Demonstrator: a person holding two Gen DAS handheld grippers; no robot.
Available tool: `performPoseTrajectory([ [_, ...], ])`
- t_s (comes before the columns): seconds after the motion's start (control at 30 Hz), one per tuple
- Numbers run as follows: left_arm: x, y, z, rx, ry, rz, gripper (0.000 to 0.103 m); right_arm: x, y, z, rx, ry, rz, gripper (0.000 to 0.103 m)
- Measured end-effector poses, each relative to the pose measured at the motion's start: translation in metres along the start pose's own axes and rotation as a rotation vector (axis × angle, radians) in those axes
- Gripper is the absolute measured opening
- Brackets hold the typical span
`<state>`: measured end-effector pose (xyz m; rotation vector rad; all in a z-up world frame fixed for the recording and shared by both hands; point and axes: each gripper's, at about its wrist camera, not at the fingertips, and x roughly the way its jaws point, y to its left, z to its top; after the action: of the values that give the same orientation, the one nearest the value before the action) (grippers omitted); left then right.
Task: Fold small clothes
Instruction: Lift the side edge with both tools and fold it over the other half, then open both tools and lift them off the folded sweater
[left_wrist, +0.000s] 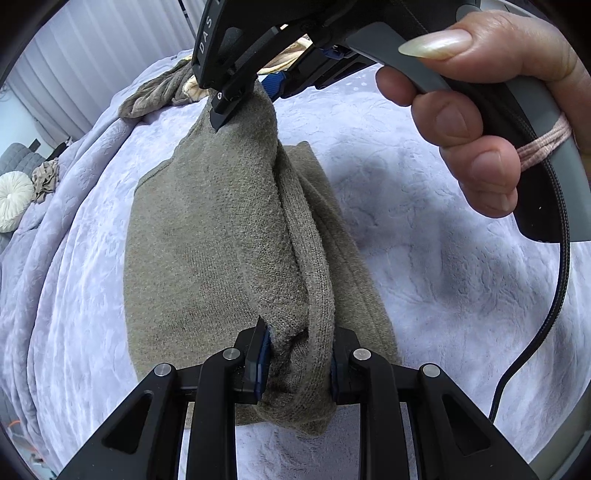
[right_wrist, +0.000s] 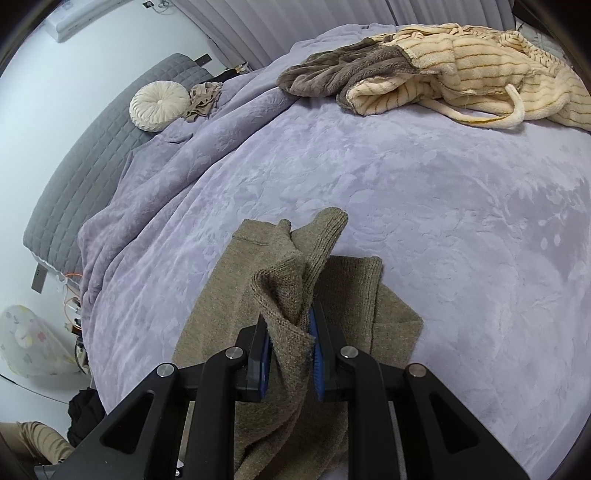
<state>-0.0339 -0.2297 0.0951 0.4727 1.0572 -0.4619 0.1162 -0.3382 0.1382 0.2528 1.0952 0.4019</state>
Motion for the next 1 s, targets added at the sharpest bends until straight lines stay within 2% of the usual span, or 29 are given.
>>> performPoseTrajectory([
  [0.3, 0.023, -0.009, 0.002, 0.034, 0.037, 0.007, 0.026, 0.010, -0.038, -0.013, 0.069, 0.008, -0.013, 0.020],
  [0.37, 0.027, -0.010, 0.003, 0.041, 0.037, 0.009, 0.026, 0.014, -0.051, -0.014, 0.097, 0.003, -0.025, 0.013],
  [0.47, 0.030, -0.008, 0.006, 0.025, 0.042, -0.017, 0.027, 0.019, -0.065, -0.016, 0.129, 0.001, -0.035, 0.013],
  [0.53, 0.030, -0.001, 0.008, 0.000, 0.050, -0.079, 0.046, 0.021, -0.065, -0.019, 0.128, 0.010, -0.044, 0.017],
  [0.6, 0.028, 0.009, 0.009, -0.042, 0.060, -0.170, 0.083, 0.019, -0.064, -0.020, 0.145, 0.008, -0.057, 0.019],
  [0.63, 0.025, 0.014, 0.007, -0.059, 0.054, -0.194, 0.085, 0.016, -0.064, -0.022, 0.152, 0.002, -0.054, 0.021],
  [0.7, 0.016, 0.021, 0.002, -0.072, 0.046, -0.238, 0.084, 0.003, -0.062, -0.025, 0.164, -0.026, -0.061, 0.033],
  [0.73, 0.012, 0.025, -0.001, -0.070, 0.048, -0.288, 0.084, -0.006, -0.060, -0.028, 0.166, -0.043, -0.065, 0.036],
  [0.8, -0.002, 0.038, -0.012, -0.078, 0.036, -0.417, 0.084, -0.023, -0.052, -0.038, 0.160, -0.073, -0.077, 0.051],
  [0.9, -0.020, 0.062, -0.027, -0.081, 0.004, -0.587, 0.084, -0.049, -0.028, -0.057, 0.090, -0.118, -0.062, 0.051],
  [0.93, -0.023, 0.072, -0.028, -0.095, -0.019, -0.597, 0.084, -0.056, -0.019, -0.062, 0.068, -0.133, -0.047, 0.051],
  [1.0, -0.025, 0.096, -0.024, -0.153, -0.070, -0.563, 0.085, -0.062, -0.004, -0.071, 0.043, -0.151, 0.017, 0.053],
])
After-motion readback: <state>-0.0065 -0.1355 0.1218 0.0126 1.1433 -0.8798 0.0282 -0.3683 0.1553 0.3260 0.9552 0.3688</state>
